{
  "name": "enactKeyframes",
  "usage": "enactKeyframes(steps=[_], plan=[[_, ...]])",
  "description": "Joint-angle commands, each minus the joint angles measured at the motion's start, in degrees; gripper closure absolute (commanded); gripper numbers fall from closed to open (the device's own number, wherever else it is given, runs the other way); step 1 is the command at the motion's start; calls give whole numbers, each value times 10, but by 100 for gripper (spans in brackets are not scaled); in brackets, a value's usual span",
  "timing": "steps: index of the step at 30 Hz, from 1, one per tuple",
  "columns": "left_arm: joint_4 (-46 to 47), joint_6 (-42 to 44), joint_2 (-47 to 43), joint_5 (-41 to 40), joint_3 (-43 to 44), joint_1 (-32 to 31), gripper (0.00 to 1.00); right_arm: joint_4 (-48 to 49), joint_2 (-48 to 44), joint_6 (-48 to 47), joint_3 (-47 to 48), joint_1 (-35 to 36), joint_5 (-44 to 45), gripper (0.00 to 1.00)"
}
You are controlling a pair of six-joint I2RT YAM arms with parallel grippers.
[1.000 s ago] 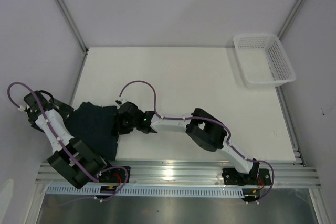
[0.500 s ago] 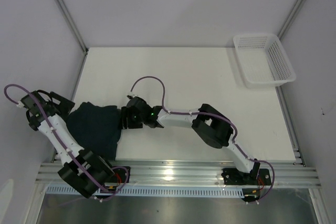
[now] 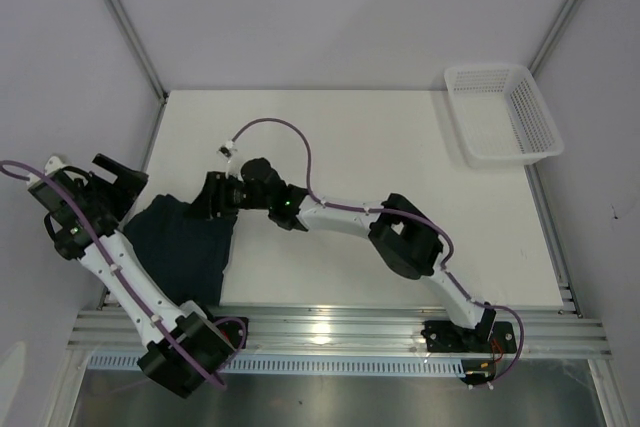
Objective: Fold and stack the shorts
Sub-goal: Neatly place the folded shorts to the corner
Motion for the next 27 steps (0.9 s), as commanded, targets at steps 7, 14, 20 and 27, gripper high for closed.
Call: enactKeyframes(steps=[7, 14, 20, 27], plan=[[-6, -7, 16, 14, 25, -8, 1, 224, 228, 150, 191, 1, -143, 32], [-11, -2, 24, -11, 30, -18, 1, 117, 310, 148, 246, -4, -124, 32], [-11, -4, 23, -12, 34, -18, 1, 131, 311, 152, 271, -25, -147, 31], [32, -22, 17, 45, -15, -18, 1, 118, 161, 73, 226, -68, -185, 28]])
